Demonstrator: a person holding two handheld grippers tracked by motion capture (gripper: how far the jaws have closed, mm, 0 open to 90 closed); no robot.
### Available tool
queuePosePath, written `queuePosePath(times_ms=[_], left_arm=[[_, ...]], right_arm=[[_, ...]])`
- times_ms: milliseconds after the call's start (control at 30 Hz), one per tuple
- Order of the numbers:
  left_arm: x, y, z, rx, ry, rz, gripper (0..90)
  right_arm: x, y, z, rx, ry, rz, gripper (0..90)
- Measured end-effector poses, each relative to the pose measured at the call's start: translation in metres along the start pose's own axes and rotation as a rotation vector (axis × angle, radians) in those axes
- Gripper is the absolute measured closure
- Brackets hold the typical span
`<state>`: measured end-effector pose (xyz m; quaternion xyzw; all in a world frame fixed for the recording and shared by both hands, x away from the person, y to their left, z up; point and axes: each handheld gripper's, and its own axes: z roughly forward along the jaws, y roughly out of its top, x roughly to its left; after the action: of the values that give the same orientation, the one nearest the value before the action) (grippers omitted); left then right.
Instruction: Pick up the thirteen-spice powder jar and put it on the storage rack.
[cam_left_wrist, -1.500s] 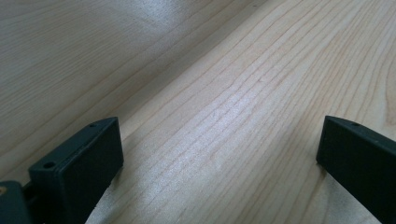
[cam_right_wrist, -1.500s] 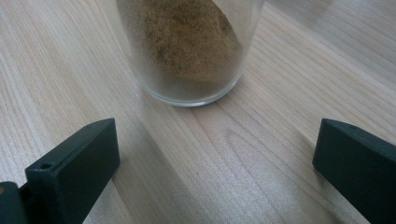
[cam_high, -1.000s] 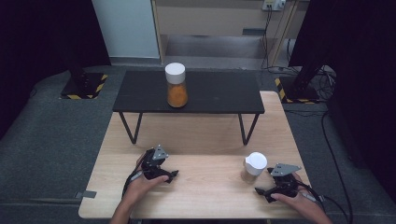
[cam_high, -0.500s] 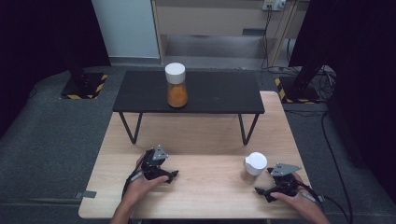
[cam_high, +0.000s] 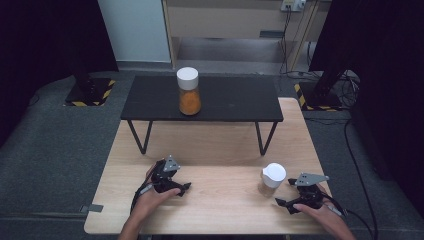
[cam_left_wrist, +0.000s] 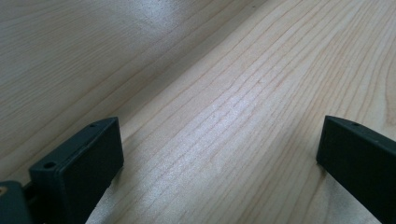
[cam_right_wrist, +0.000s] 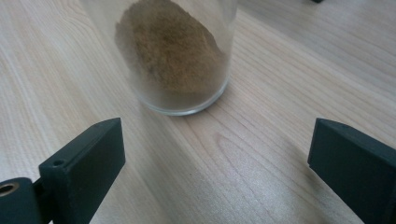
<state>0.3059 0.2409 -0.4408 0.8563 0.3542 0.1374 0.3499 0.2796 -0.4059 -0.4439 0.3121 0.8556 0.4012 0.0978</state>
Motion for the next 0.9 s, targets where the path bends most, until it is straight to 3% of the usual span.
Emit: queuePosePath(times_ms=[367,900], left_arm=[[0.0,0.0,0.0,0.0,0.0,0.0,0.0],[0.0,0.0,0.0,0.0,0.0,0.0,0.0]], right_arm=[[0.007,0.004,-0.003,-0.055,0.003,-0.036,5.9],[0.014,0.008,-0.003,-0.14,0.011,-0.042,6.3]])
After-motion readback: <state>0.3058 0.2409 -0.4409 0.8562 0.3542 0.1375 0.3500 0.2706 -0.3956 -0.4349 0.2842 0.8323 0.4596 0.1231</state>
